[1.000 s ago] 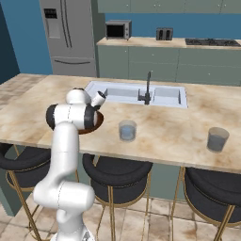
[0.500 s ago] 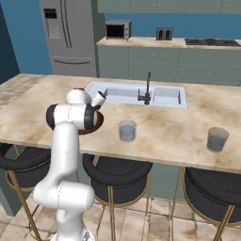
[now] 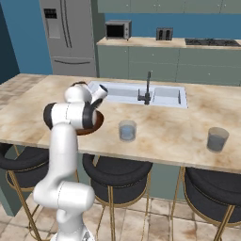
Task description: There are four ice cubes in the ice bowl. Place two ice cubes in each glass of water.
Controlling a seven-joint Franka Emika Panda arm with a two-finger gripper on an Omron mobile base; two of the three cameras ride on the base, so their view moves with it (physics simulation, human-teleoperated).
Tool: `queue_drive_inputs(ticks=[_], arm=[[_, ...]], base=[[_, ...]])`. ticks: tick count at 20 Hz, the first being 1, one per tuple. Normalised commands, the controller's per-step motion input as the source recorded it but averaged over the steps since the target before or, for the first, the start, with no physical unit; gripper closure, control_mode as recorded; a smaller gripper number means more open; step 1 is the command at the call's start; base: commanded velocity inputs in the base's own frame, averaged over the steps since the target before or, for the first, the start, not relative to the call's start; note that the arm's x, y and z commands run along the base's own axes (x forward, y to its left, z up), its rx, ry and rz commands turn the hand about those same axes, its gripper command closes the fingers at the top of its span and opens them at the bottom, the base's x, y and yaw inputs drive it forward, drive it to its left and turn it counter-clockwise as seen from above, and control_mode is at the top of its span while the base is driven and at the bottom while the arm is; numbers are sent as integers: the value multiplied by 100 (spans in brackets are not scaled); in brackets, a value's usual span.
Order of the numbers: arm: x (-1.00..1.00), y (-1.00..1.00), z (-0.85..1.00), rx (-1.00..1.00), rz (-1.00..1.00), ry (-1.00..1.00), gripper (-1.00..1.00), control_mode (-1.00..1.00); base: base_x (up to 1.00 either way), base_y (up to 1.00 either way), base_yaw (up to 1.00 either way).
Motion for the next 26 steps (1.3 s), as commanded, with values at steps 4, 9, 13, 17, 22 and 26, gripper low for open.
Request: queue_drive_inputs(ticks=[4,9,13,17,22,26], arm=[[-44,-39,100,0,0,1,100,-100],[-85,-59,90,0,0,1,100,-100],[-99,-79,37,0,4,0,100,-100],[-75,-97,28,-5,9,0,100,-100],[-36,-99,24,-10,11,0,100,-100],[0,-83,21,-11,10,0,100,-100]], base=[[0,0,0],[0,0,0],[0,0,0],[0,0,0],[0,0,0],[0,0,0]])
